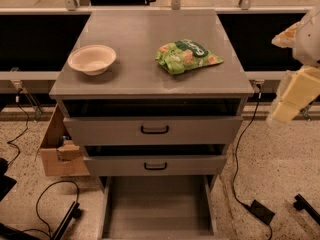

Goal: Place green rice chip bag into bottom drawer

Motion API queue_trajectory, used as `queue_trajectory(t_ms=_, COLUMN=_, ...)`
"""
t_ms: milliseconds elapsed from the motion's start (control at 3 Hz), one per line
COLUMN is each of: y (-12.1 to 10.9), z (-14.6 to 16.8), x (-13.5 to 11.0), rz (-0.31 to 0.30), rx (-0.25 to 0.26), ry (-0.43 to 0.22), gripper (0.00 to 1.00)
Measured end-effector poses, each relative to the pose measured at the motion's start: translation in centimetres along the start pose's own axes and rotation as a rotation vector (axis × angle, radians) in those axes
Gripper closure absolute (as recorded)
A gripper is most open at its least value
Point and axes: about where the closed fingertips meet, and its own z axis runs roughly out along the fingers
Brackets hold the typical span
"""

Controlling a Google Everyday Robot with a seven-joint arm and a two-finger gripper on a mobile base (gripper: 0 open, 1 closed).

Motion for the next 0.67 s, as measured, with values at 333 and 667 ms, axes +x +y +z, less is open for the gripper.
queue_trajectory(t_ms=333, y=-4.7, z=3.4, x=-0.7, rz=0.042, rx=0.055, ry=-0.106, gripper=0.0)
queue_trajectory(t_ms=667, y=-9.6, z=7.1, x=-1.6, rz=0.08, rx=0.069, ry=-0.169, gripper=0.0)
